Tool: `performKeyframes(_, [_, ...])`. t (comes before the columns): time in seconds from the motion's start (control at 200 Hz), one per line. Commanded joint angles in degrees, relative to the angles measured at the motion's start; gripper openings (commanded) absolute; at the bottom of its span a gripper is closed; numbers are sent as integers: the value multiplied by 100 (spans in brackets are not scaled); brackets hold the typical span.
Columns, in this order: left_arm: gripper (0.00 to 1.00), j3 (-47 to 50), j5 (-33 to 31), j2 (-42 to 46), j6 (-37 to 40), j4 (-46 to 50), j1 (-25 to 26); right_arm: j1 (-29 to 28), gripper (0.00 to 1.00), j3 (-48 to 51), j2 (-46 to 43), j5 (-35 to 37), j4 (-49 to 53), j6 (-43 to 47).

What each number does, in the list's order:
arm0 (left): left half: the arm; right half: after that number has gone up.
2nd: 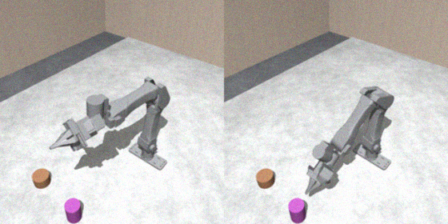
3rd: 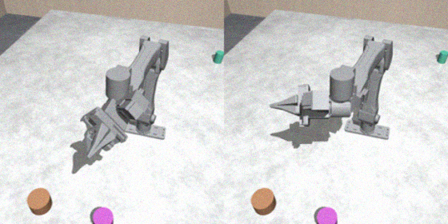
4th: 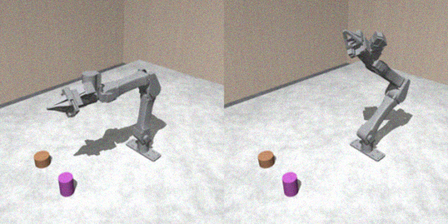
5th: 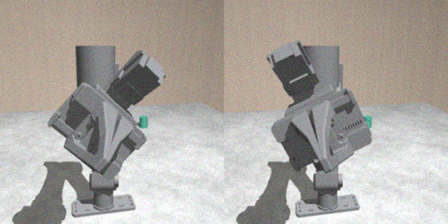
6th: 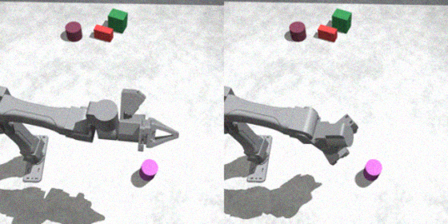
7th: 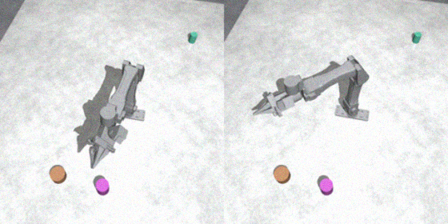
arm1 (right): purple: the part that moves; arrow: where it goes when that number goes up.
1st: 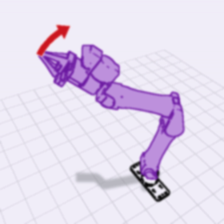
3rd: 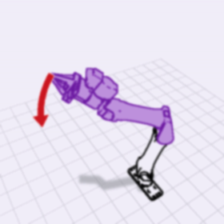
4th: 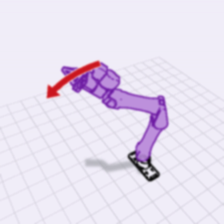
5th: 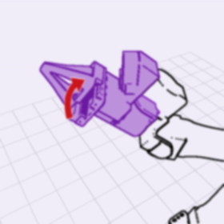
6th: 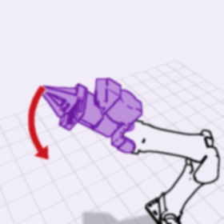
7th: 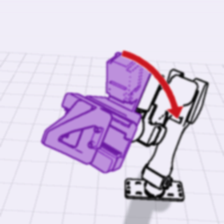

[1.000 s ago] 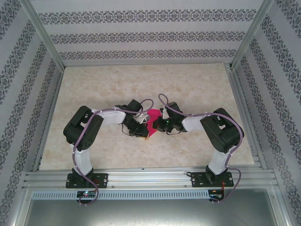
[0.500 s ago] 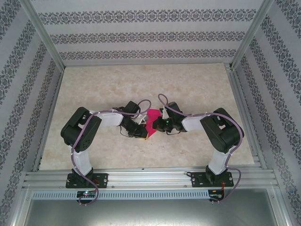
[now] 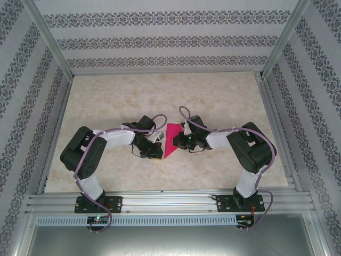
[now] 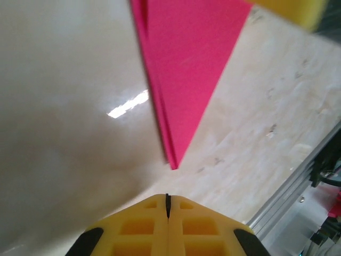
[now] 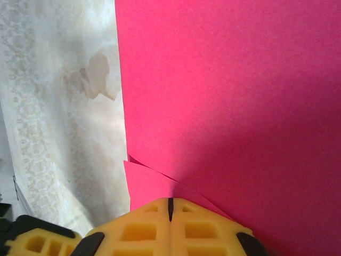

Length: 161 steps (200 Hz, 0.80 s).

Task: Fold a paper plane with a square sheet of paper (pick it up from the middle)

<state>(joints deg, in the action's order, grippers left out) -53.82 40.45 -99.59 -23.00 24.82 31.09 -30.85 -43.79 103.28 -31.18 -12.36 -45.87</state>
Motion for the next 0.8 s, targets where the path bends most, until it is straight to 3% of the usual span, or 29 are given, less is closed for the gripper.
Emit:
performKeyframes(0.0, [10, -254, -18, 151, -408, -492, -41, 92, 6, 40, 139, 498, 522, 81])
performKeyframes(0.265, [12, -587, 15, -583, -612, -1152, -40, 86, 8, -45, 38, 392, 406, -52])
performKeyframes(0.53, [6, -508, -315, -996, -490, -977, -42, 97, 11, -108, -503, 314, 382, -102])
performKeyframes(0.799, [4, -474, -520, -1015, -383, -804, -37, -201, 5, 366, -744, 371, -214, -431])
